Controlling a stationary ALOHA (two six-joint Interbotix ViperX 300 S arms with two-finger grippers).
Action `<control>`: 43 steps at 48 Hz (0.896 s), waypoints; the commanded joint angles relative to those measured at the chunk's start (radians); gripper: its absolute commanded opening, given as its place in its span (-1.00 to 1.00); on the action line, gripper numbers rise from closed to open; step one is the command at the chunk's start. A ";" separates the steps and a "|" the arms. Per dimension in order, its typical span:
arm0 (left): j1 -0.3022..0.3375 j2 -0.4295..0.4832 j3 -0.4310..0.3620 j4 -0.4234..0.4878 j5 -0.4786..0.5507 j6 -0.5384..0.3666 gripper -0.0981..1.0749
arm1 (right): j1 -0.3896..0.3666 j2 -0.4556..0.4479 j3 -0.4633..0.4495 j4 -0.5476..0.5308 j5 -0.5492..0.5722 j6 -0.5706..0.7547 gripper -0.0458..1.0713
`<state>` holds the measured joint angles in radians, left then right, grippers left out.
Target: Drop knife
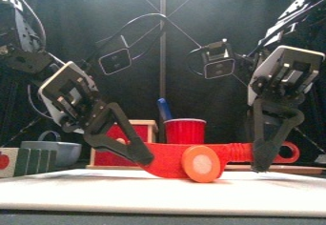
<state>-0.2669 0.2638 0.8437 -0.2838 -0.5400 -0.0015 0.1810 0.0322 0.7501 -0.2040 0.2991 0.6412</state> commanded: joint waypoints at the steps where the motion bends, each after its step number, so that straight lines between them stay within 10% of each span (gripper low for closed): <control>1: -0.017 -0.006 -0.011 0.002 0.008 0.003 -0.18 | -0.006 -0.011 -0.018 0.003 0.000 0.008 -0.49; 43: 0.002 -0.213 0.005 0.112 0.008 0.011 -0.18 | -0.008 -0.166 -0.035 -0.029 0.064 0.008 -0.49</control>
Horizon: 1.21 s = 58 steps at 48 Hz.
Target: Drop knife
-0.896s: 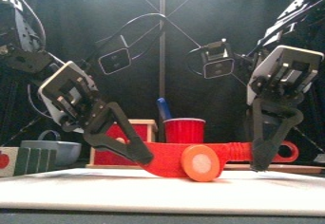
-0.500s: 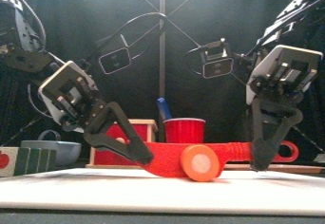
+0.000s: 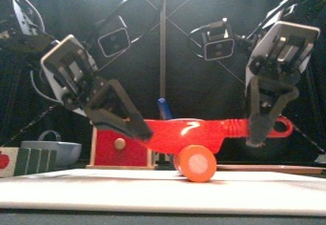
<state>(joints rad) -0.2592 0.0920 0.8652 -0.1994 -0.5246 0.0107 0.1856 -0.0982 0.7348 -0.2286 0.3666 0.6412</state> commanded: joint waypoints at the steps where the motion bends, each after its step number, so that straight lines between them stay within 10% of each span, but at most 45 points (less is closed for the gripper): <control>1: -0.005 -0.043 -0.015 0.029 -0.008 -0.002 -0.17 | -0.012 -0.038 -0.018 -0.005 -0.002 0.008 -0.49; 34: 0.048 -0.114 -0.018 0.049 -0.014 -0.002 0.40 | -0.009 -0.137 0.025 0.003 0.006 0.008 -0.49; 58: 0.067 -0.241 0.057 0.049 -0.086 -0.002 0.45 | -0.005 -0.278 0.120 0.049 0.005 0.008 -0.49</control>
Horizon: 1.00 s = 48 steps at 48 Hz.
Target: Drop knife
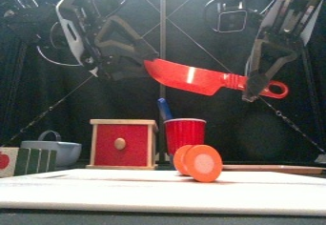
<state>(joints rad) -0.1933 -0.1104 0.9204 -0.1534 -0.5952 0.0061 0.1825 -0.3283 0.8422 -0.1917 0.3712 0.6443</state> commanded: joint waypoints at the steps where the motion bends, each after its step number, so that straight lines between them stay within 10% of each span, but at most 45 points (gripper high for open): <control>1: 0.002 -0.044 0.006 0.003 -0.017 0.003 0.45 | -0.002 -0.064 0.026 0.018 0.002 0.006 -0.49; 27: 0.025 -0.080 0.049 0.012 -0.015 0.003 0.45 | -0.009 -0.445 0.241 0.236 0.169 0.011 -0.49; 48: 0.029 -0.081 0.051 0.011 -0.017 0.003 0.45 | -0.020 -0.486 0.287 0.359 0.414 0.011 -0.47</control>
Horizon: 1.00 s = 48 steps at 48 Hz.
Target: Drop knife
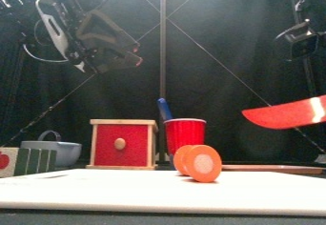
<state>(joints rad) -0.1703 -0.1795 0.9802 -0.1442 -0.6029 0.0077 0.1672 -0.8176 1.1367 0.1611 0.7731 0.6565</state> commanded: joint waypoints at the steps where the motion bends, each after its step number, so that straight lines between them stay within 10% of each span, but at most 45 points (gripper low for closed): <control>1: 0.006 -0.014 -0.009 0.002 -0.008 0.002 0.45 | -0.006 0.005 -0.006 0.006 0.017 -0.002 -0.46; 10: 0.006 -0.012 -0.008 0.000 -0.009 0.002 0.45 | -0.028 0.006 0.008 0.011 0.037 0.002 -0.18; 26: 0.015 -0.012 0.009 0.000 -0.009 0.000 0.45 | -0.078 0.002 0.000 -0.011 0.058 -0.002 0.90; 35: 0.031 -0.012 0.025 -0.002 -0.009 -0.002 0.45 | -0.083 0.003 -0.023 -0.071 -0.017 -0.003 0.94; 48: 0.041 -0.012 0.035 -0.011 -0.009 -0.003 0.45 | -0.098 0.158 -0.055 0.012 -0.463 0.002 0.94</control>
<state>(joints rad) -0.1319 -0.1795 1.0247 -0.1534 -0.6013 0.0046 0.0767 -0.7210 1.1229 0.1457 0.4065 0.6596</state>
